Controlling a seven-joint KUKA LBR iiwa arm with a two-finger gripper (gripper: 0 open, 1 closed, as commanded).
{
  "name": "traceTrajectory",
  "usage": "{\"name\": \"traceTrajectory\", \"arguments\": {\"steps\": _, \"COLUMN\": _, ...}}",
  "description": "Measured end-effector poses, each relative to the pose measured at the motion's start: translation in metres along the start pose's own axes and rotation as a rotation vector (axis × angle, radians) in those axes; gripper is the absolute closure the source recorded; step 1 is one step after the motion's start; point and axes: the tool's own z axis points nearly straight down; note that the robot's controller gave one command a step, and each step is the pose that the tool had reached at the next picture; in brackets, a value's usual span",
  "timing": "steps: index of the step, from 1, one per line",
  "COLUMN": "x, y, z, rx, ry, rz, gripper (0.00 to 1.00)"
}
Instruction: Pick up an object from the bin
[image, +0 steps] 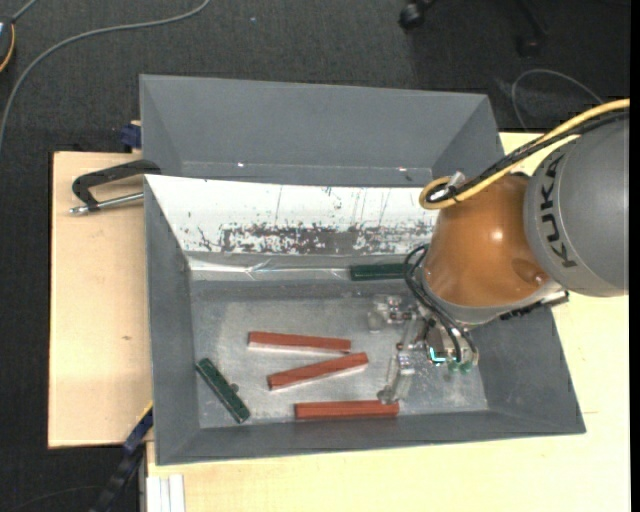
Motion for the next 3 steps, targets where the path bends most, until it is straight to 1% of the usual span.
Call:
{"name": "traceTrajectory", "arguments": {"steps": 1, "x": -0.045, "y": 0.038, "z": 0.065, "rx": -0.002, "ry": -0.011, "rz": 0.032, "gripper": 0.0}}
{"name": "traceTrajectory", "arguments": {"steps": 2, "x": -0.045, "y": 0.036, "z": 0.061, "rx": -0.001, "ry": -0.012, "rz": 0.035, "gripper": 1.0}}
{"name": "traceTrajectory", "arguments": {"steps": 3, "x": -0.082, "y": 0.019, "z": -0.088, "rx": 0.003, "ry": -0.021, "rz": -0.271, "gripper": 1.0}}
